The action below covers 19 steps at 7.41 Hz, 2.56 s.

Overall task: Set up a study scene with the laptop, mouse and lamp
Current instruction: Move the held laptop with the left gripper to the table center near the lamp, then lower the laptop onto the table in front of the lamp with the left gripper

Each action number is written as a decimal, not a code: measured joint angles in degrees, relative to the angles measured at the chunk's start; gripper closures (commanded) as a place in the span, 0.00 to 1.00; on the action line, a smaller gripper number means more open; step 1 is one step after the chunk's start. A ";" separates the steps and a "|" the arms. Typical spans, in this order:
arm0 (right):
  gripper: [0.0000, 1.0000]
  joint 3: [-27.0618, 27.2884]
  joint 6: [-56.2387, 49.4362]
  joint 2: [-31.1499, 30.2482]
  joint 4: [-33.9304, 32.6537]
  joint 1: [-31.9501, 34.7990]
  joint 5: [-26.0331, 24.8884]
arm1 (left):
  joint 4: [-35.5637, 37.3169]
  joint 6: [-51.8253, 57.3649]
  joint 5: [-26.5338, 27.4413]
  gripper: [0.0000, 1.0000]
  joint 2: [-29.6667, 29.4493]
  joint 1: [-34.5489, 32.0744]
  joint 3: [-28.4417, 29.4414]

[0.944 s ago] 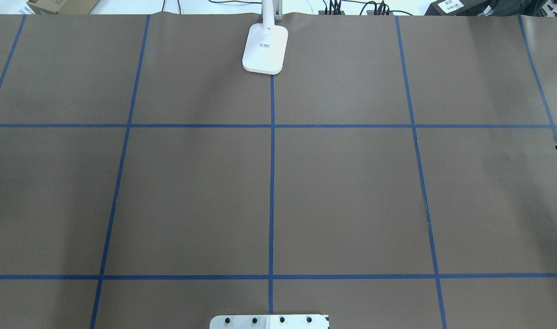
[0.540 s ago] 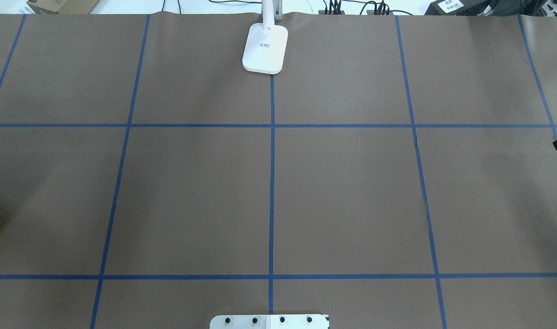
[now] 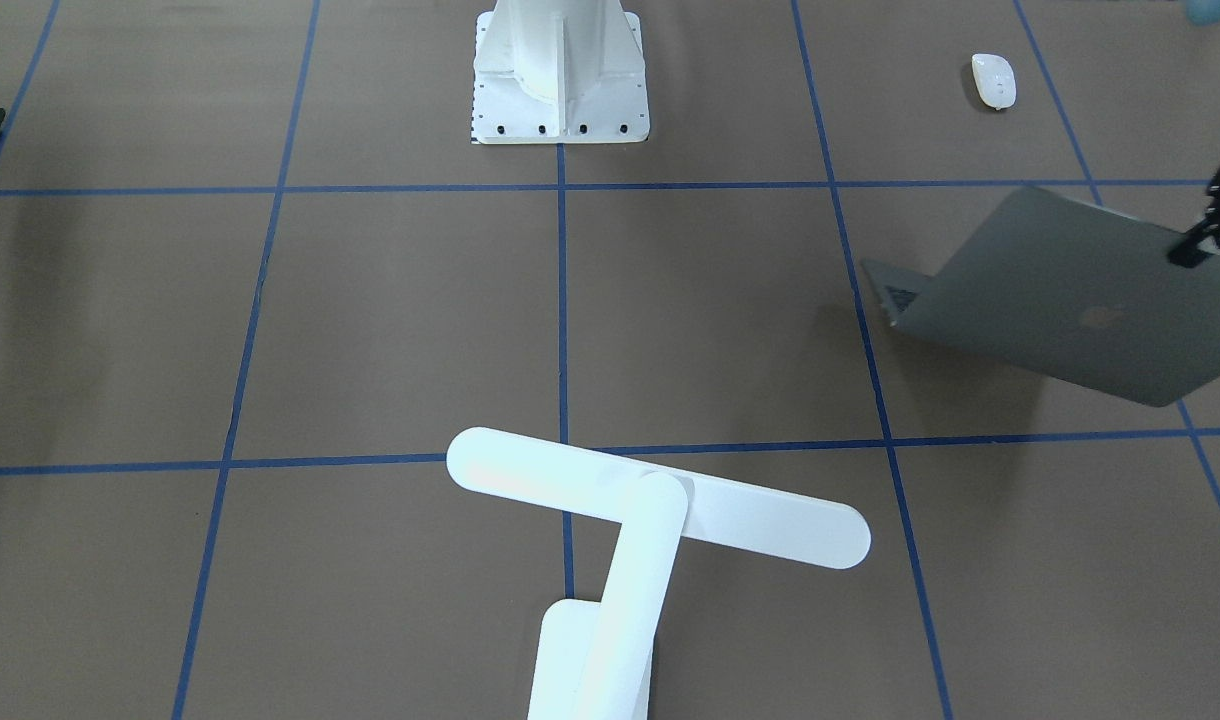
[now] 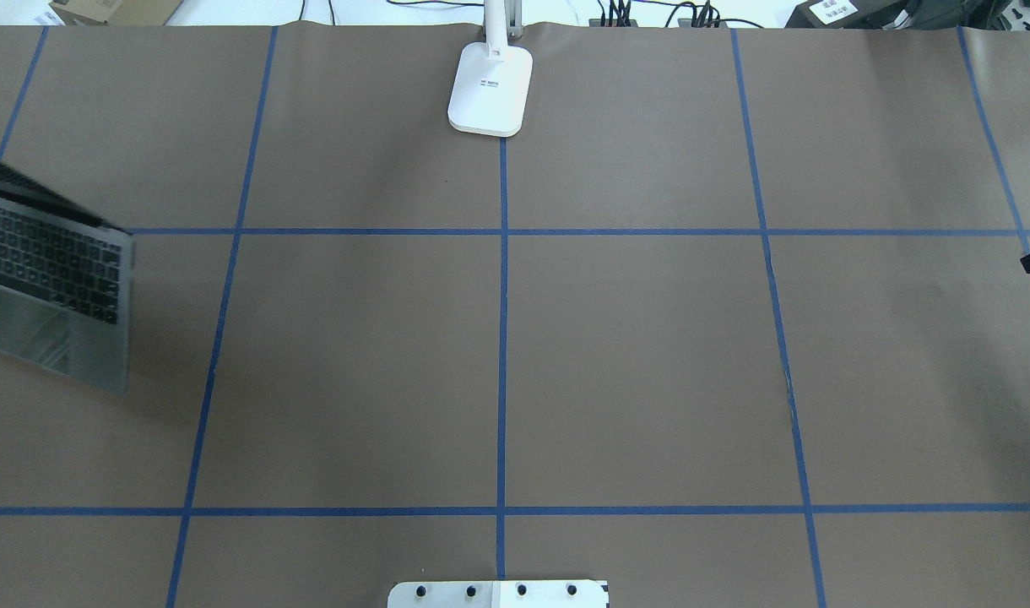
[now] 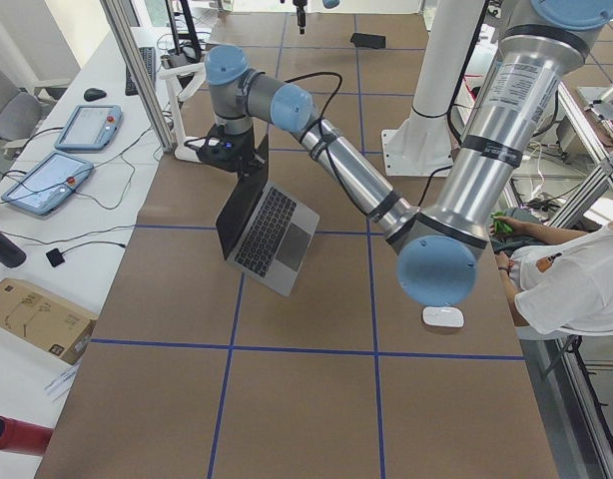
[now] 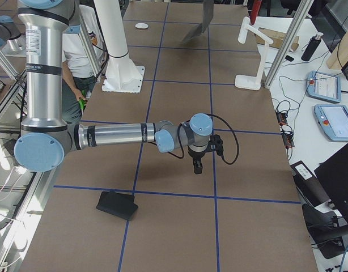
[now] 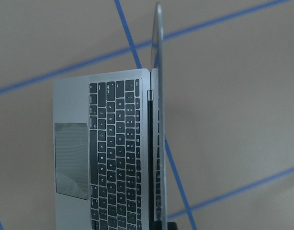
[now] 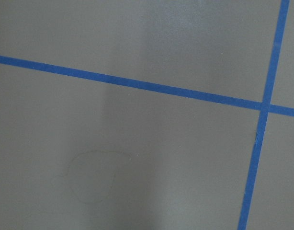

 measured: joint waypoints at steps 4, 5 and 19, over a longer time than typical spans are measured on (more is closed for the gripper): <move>0.01 0.75 0.51 -0.73 -0.02 0.11 0.52 | -1.93 -32.15 9.41 1.00 -19.99 20.36 6.87; 0.01 0.81 0.57 -0.91 -0.01 0.13 0.53 | -4.03 -37.82 11.76 1.00 -23.51 23.54 10.19; 0.01 0.51 0.64 -1.82 -0.06 0.16 0.55 | -18.81 -40.76 18.18 1.00 -34.36 25.83 35.78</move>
